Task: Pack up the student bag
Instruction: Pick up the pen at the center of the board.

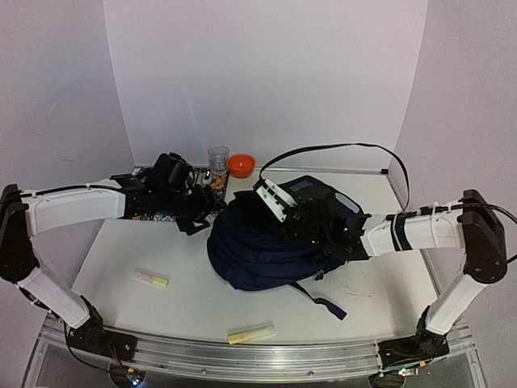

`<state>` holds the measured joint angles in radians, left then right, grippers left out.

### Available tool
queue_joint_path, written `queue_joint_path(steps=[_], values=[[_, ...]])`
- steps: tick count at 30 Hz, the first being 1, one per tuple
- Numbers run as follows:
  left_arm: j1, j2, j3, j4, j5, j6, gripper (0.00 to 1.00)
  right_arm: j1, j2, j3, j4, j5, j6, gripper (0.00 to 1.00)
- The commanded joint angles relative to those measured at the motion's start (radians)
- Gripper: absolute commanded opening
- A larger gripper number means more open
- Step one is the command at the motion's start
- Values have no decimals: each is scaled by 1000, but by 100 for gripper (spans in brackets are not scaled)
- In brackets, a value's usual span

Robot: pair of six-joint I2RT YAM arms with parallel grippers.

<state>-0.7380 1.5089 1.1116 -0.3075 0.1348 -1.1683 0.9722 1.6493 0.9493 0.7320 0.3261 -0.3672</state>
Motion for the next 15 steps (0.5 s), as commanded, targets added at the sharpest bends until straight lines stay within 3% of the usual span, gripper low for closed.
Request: queue_joint_path(steps=[1, 7, 11, 15], values=[[49, -135, -96, -224, -118, 5, 77, 5, -24, 47, 95, 0, 11, 0], [78, -240, -151, -422, -259, -69, 99, 6, -35, 36, 88, -11, 13, 0], [103, -258, -177, -586, -321, -138, 100, 5, -43, 28, 87, -23, 20, 0], [125, -286, -263, -607, -291, -201, 99, 5, -49, 18, 85, -35, 29, 0]])
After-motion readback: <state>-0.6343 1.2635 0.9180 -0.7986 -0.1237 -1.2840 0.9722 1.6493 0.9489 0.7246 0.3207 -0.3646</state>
